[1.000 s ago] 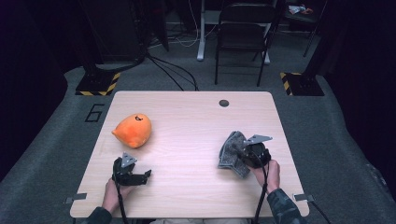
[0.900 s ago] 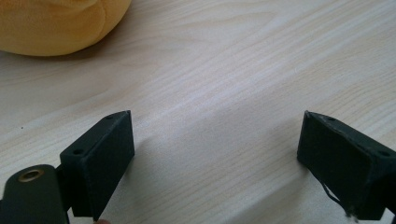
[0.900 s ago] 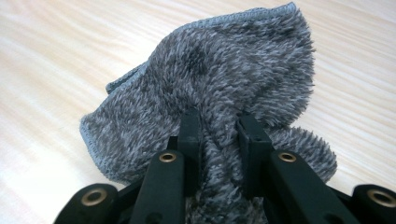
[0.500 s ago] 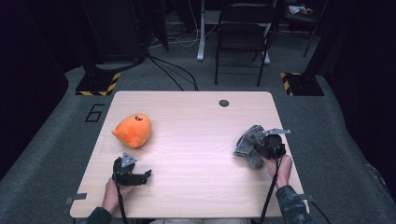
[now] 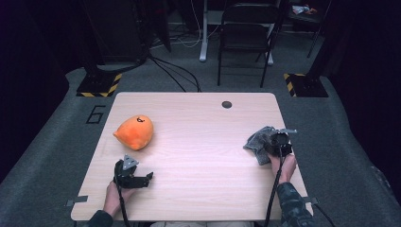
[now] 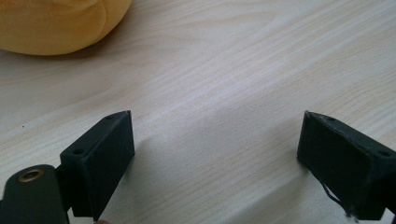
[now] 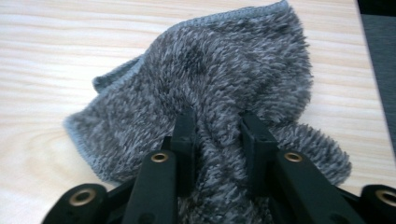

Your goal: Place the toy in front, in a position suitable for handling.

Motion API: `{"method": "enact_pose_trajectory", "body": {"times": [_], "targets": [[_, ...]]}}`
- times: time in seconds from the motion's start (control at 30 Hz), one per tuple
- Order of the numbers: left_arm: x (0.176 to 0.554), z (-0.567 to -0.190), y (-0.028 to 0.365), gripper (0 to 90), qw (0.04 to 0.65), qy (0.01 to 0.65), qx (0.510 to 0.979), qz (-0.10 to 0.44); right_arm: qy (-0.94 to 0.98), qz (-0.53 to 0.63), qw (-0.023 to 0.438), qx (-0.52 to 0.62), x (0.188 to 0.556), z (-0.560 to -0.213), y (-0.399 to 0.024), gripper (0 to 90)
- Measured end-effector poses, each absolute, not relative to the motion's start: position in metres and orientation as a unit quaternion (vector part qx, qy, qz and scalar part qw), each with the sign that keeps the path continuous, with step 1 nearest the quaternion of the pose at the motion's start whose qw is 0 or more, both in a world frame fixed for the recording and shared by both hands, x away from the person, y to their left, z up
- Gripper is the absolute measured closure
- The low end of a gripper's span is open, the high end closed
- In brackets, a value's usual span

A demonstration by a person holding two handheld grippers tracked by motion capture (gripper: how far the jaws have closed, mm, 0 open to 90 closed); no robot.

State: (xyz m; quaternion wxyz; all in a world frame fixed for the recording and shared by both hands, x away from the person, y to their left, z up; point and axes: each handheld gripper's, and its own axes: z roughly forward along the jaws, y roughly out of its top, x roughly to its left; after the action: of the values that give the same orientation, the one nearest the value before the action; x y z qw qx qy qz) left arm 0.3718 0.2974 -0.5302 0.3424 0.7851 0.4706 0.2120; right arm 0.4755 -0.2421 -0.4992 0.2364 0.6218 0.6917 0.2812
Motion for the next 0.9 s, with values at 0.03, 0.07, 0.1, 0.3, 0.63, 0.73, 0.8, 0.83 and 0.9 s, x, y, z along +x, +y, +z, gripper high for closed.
{"method": "enact_pose_trajectory", "body": {"times": [0.03,0.07,0.1,0.3,0.63,0.73,0.8,0.83,0.9], "targets": [[0.371,-0.530,0.298,10.4,0.344,0.470,0.784,0.213,0.692,0.278,0.238,0.623,0.477,-0.501,-0.242,55.7],[0.371,-0.531,0.298,10.4,0.344,0.470,0.784,0.214,0.689,0.270,0.239,0.628,0.479,-0.503,-0.242,46.9],[0.371,-0.530,0.298,10.5,0.343,0.470,0.785,0.212,0.689,0.269,0.239,0.629,0.480,-0.505,-0.243,39.1],[0.371,-0.530,0.300,10.2,0.344,0.461,0.791,0.207,0.691,0.292,0.225,0.622,0.472,-0.497,-0.247,14.0],[0.368,-0.520,0.302,10.2,0.346,0.462,0.791,0.202,0.722,0.333,0.202,0.572,0.430,-0.462,-0.247,6.4],[0.368,-0.513,0.304,10.1,0.347,0.465,0.787,0.212,0.729,0.338,0.204,0.559,0.415,-0.458,-0.248,6.2],[0.368,-0.507,0.303,10.1,0.349,0.469,0.782,0.218,0.728,0.340,0.201,0.561,0.413,-0.459,-0.248,6.2],[0.368,-0.504,0.303,10.1,0.348,0.466,0.782,0.222,0.726,0.340,0.195,0.565,0.410,-0.460,-0.248,6.1],[0.367,-0.497,0.303,10.2,0.338,0.461,0.783,0.245,0.733,0.334,0.197,0.560,0.409,-0.462,-0.248,6.2]]}}
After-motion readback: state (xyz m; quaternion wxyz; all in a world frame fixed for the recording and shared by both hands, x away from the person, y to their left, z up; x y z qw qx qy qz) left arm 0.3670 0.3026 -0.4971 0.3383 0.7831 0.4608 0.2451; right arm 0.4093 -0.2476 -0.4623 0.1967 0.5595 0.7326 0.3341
